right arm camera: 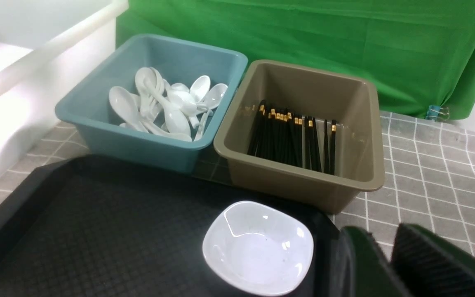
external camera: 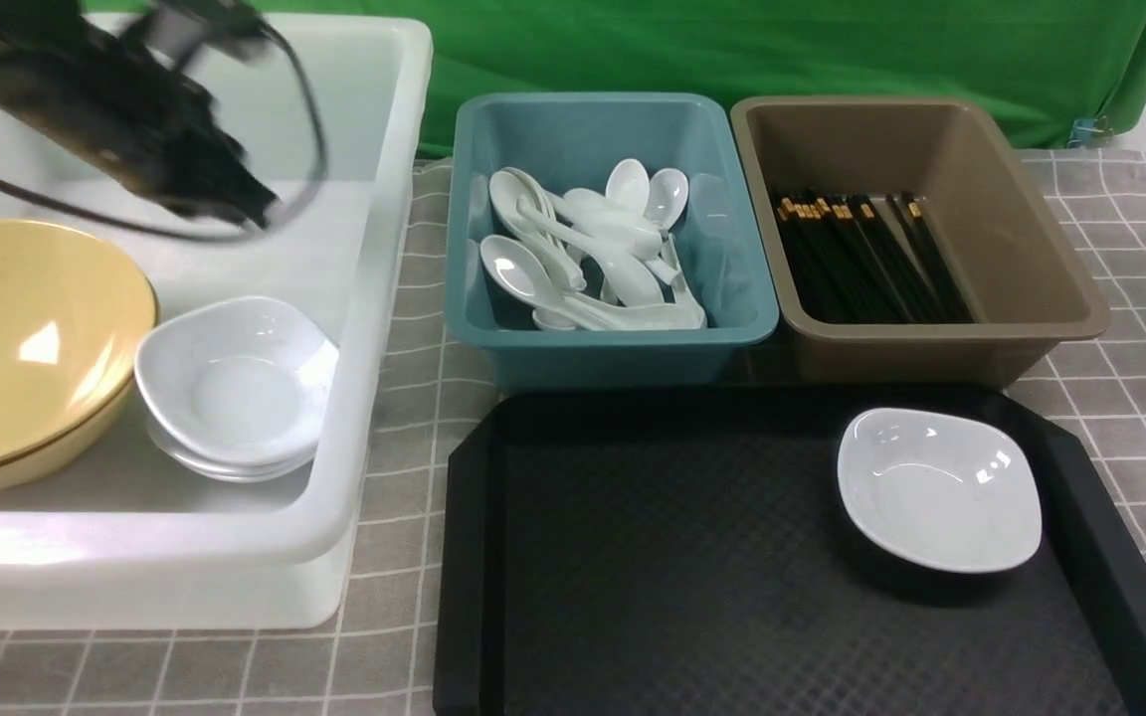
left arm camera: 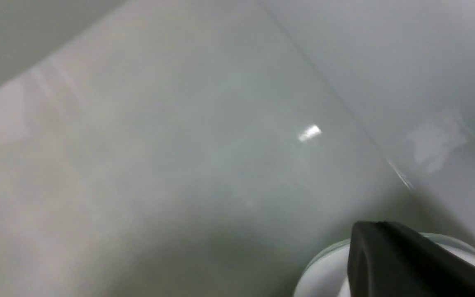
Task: On grey table put chopsticks spoon bowls plates into blue grey white boxes.
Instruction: 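Place the white bowl into the white bin with the other dishes with the left gripper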
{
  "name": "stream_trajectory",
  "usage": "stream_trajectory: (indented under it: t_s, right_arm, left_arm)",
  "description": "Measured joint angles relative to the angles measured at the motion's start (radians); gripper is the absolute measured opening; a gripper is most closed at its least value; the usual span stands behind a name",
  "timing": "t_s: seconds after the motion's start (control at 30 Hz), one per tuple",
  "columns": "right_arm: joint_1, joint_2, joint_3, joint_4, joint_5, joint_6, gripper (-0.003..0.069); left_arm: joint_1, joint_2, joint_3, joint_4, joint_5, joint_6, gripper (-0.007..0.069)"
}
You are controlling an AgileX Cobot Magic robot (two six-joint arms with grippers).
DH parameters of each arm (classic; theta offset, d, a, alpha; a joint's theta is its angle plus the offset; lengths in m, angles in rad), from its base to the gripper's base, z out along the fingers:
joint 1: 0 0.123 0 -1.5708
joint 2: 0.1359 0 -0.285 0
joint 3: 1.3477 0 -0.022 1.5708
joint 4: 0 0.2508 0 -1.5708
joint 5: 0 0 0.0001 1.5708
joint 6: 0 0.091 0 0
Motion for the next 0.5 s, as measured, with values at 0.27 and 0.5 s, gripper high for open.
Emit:
stream_trajectory:
  t_s: [0.27, 0.5]
  right_arm:
    - [0.000, 0.000, 0.000, 0.000, -0.003, 0.000, 0.0124]
    - [0.000, 0.000, 0.000, 0.000, -0.015, 0.000, 0.0124]
  left_arm:
    - [0.111, 0.063, 0.007, -0.175, 0.068, -0.051, 0.0001]
    - [0.071, 0.163, 0.013, -0.051, 0.093, -0.121, 0.0001]
